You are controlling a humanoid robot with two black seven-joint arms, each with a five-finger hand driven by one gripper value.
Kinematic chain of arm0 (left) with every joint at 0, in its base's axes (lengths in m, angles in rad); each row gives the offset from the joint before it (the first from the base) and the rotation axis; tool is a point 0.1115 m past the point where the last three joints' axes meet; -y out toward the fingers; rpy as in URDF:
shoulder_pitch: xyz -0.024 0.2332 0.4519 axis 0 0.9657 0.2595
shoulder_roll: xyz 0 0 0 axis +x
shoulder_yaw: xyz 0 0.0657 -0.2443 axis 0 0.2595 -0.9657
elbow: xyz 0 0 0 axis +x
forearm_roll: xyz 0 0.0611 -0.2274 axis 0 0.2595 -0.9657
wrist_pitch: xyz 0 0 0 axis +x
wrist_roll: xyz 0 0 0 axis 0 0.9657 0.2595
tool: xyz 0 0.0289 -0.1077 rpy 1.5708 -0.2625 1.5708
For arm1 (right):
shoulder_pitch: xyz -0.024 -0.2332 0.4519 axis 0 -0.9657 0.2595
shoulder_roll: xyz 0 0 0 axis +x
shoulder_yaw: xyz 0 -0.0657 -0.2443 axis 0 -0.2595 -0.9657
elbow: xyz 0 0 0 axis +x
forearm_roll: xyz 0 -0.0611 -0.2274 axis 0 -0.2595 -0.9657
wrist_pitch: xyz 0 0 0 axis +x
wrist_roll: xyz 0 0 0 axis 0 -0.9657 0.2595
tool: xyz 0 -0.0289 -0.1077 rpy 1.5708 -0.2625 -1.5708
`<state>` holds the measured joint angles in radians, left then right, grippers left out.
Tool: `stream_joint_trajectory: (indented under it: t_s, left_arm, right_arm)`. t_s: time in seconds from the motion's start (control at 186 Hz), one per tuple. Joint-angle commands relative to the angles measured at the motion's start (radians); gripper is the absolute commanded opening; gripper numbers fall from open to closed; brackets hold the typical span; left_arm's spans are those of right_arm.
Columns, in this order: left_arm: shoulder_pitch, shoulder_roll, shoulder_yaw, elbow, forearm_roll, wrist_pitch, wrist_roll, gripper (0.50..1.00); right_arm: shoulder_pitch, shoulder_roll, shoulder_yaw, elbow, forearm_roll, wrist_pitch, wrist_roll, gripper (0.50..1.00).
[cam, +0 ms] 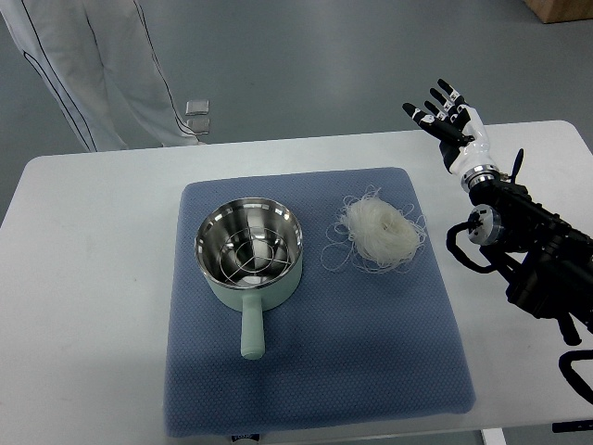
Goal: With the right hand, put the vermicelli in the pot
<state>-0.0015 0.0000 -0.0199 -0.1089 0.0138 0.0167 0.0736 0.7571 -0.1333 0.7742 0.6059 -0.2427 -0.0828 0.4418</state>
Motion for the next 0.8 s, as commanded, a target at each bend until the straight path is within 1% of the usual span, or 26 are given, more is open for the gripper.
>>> stream_joint_trajectory:
  t_s: [0.0,0.795]
  left_arm:
    - [0.000,0.000,0.000,0.000,0.000,-0.001,-0.001,1.000]
    - [0.001,0.000,0.000,0.002,0.000,0.002,0.000,1.000]
  right_arm:
    - [0.001,0.000,-0.001,0.000,0.000,-0.002,0.000,0.921]
    - [0.002,0.001,0.001,0.000,0.000,-0.002,0.000,0.921]
